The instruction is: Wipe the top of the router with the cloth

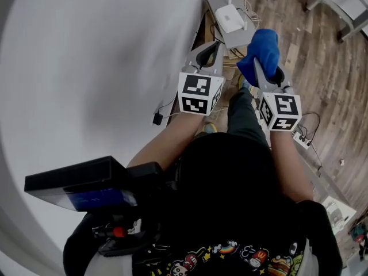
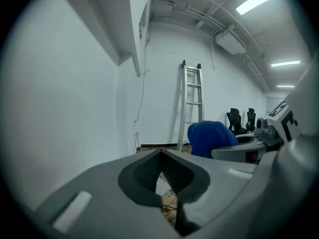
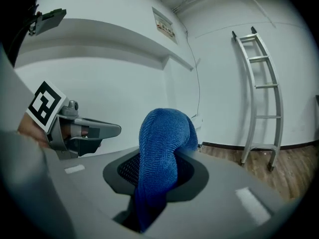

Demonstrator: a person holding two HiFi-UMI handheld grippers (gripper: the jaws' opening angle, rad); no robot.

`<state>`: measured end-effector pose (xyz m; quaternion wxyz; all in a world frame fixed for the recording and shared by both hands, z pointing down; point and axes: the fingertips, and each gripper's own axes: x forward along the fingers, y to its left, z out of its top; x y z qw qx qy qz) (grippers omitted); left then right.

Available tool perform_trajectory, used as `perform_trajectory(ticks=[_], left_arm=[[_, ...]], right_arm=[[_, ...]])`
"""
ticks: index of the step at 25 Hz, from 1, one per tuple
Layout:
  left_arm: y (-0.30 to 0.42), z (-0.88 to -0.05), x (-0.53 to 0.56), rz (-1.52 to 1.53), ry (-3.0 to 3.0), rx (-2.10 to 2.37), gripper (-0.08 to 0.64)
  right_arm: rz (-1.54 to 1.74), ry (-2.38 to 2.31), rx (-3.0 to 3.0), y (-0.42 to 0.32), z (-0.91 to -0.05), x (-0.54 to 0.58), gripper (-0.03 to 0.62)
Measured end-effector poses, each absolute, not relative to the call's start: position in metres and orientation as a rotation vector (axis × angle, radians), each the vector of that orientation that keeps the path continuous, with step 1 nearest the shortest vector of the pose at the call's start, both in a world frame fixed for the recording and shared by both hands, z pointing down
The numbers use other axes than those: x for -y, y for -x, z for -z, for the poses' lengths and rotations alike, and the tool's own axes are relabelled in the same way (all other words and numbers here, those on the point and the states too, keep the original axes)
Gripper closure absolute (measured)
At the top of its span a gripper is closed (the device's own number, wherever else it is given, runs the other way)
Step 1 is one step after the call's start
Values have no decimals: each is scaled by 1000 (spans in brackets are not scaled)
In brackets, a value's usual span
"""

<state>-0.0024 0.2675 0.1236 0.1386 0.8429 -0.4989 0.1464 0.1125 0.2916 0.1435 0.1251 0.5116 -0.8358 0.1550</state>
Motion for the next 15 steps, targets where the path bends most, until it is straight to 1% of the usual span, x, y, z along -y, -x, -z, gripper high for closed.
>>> perform_trajectory(ticks=[3, 6, 15], left_arm=[[-11, -139, -190, -459, -2366, 1481, 560], [-24, -144, -142, -497, -2318, 1517, 560], [-26, -153, -64, -580, -2246, 1541, 560]], right_arm=[[-478, -1398, 2469, -126, -154, -204, 466], [-487, -1331, 2502, -140, -157, -148, 466], [-586, -1285, 2508, -144, -177, -69, 466]])
